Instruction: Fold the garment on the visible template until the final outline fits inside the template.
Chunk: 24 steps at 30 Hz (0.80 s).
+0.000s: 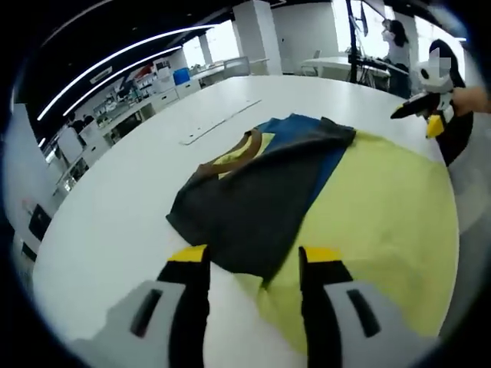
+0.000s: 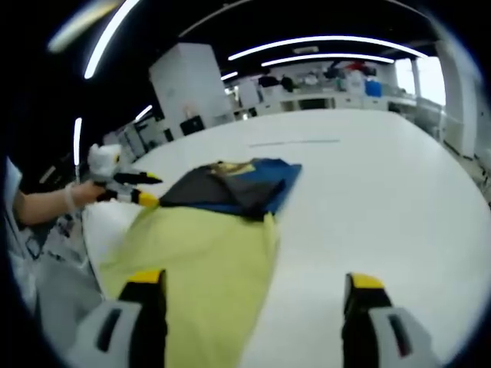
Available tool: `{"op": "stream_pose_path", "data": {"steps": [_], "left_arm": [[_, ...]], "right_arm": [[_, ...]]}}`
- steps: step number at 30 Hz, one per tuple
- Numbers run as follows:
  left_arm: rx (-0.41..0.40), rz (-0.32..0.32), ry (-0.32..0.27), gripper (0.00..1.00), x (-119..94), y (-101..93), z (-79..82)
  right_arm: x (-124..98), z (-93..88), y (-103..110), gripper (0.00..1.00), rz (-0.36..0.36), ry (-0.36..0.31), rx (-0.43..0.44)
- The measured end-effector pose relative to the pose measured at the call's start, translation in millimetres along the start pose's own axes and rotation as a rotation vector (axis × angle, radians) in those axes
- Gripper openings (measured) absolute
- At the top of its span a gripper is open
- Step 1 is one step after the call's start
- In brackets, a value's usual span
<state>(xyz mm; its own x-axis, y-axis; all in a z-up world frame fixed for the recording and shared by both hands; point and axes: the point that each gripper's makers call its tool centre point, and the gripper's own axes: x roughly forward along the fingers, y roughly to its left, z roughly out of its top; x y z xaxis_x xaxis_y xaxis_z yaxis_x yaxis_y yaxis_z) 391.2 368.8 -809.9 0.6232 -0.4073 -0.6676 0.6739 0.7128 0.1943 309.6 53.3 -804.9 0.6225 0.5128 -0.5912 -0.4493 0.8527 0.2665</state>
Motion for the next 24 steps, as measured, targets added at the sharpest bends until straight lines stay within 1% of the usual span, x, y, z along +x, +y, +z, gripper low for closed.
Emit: {"op": "stream_pose_path", "data": {"steps": [2, 4, 5, 6, 8, 10, 12, 15, 17, 19, 22, 24], "left_arm": [[0.028, 0.009, 0.011, 0.40, 2.0, 4.8, -7.9], [0.064, 0.021, 0.014, 0.35, -0.9, 3.0, -8.6], [0.069, 0.025, 0.017, 0.32, 0.1, 3.6, -10.4], [0.085, 0.032, 0.022, 0.31, 3.0, 6.1, -13.7], [0.112, 0.048, 0.045, 0.31, 3.5, 7.6, -18.7], [0.141, 0.055, 0.052, 0.29, 6.2, 6.9, -22.1], [0.153, 0.064, 0.050, 0.26, 5.7, 3.7, -20.8], [0.181, 0.066, 0.048, 0.21, 10.7, 5.9, -22.6], [0.198, 0.065, 0.042, 0.15, 12.7, 5.9, -20.9], [0.213, 0.061, 0.044, 0.11, 14.3, 3.7, -18.9], [0.203, 0.049, 0.044, 0.01, 13.7, -1.5, -17.1], [0.211, 0.052, 0.043, 0.01, 13.3, -1.9, -16.2]], "right_arm": [[0.4, -0.3, 0.7, 0.96, 0.002, 0.001, -0.001], [1.0, -1.4, 2.5, 0.96, 0.004, 0.003, 0.000], [1.2, -1.9, 2.7, 0.96, 0.005, 0.005, 0.000], [1.1, -2.5, 3.5, 0.96, 0.005, 0.007, 0.001], [0.9, -3.4, 3.6, 0.96, 0.005, 0.008, 0.003], [0.6, -4.6, 2.2, 0.96, 0.004, 0.009, 0.007], [-0.1, -5.7, 1.7, 0.96, 0.003, 0.011, 0.009], [-1.8, -8.0, 0.3, 0.96, 0.001, 0.015, 0.013], [-3.4, -9.6, -0.5, 0.96, -0.003, 0.015, 0.017], [-3.4, -10.2, -0.9, 0.96, -0.004, 0.015, 0.023], [-3.3, -10.8, 1.1, 0.96, -0.003, 0.017, 0.025], [-3.0, -10.9, 2.3, 0.96, -0.001, 0.016, 0.024]]}}
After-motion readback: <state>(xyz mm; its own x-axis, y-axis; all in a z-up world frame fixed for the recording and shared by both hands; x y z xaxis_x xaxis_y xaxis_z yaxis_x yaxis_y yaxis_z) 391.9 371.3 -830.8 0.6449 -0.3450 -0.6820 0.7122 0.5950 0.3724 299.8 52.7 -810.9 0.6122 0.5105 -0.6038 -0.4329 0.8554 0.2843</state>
